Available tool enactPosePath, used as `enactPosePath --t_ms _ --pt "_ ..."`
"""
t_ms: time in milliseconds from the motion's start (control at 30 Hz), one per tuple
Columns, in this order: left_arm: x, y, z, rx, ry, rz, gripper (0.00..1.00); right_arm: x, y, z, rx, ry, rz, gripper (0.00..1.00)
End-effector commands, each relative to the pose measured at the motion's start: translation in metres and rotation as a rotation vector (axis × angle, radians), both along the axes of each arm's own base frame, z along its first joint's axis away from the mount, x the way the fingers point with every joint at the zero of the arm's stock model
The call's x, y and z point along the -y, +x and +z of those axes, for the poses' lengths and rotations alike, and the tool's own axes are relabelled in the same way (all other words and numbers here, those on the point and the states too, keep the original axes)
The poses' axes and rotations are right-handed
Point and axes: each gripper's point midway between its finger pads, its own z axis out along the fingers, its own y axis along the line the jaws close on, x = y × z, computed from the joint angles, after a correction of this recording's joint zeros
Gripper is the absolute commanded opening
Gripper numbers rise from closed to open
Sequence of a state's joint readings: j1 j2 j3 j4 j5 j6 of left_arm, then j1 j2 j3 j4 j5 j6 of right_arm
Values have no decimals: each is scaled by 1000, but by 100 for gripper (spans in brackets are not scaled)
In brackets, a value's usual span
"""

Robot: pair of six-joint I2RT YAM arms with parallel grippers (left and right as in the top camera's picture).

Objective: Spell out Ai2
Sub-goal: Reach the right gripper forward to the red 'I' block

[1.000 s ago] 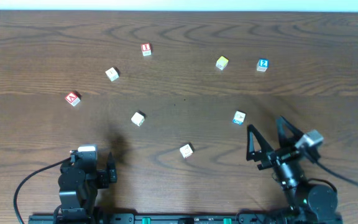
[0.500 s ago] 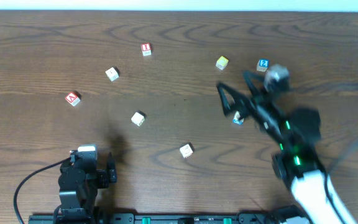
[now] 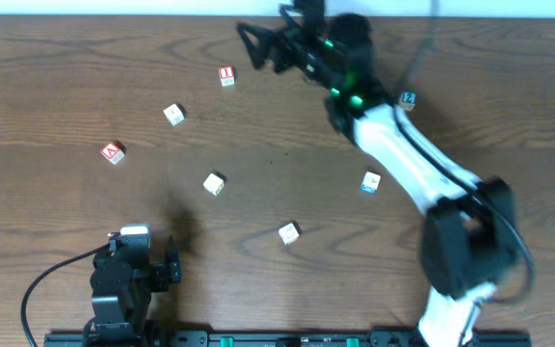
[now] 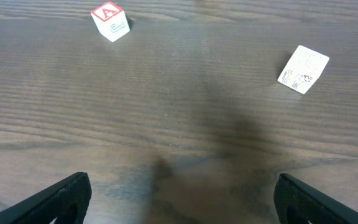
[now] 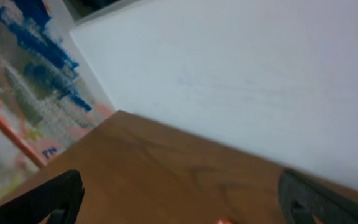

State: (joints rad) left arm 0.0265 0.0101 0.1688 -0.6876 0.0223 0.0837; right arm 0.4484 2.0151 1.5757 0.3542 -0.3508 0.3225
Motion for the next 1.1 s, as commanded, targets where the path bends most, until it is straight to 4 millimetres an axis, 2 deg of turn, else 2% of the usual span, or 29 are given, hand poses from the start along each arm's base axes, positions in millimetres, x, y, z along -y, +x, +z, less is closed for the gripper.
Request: enactPosePath --t_ms 0,167,267,333,467,600,900,1067 --pt "-2 -1 -5 -13 13 1 95 -30 21 -7 72 -52 -15 99" --pt "-2 -1 -5 -13 13 1 95 -66 53 -38 130 -108 -77 99" --pt "-2 -1 -5 -13 13 1 95 -79 65 -58 127 -114 -98 99" --pt "-2 -1 -5 -13 13 1 95 -87 72 -78 116 -120 -92 99" --pt "-2 -1 -5 -12 13 1 96 -92 80 -125 69 -153 -87 99" --pt "-2 -1 -5 -12 13 1 96 -90 81 -161 14 -191 -84 99" --pt "-2 -1 -5 -12 13 1 95 -93 63 -202 -200 -213 -21 99" --pt "-2 -1 -5 -13 13 1 95 -88 64 -207 -218 -223 -27 99"
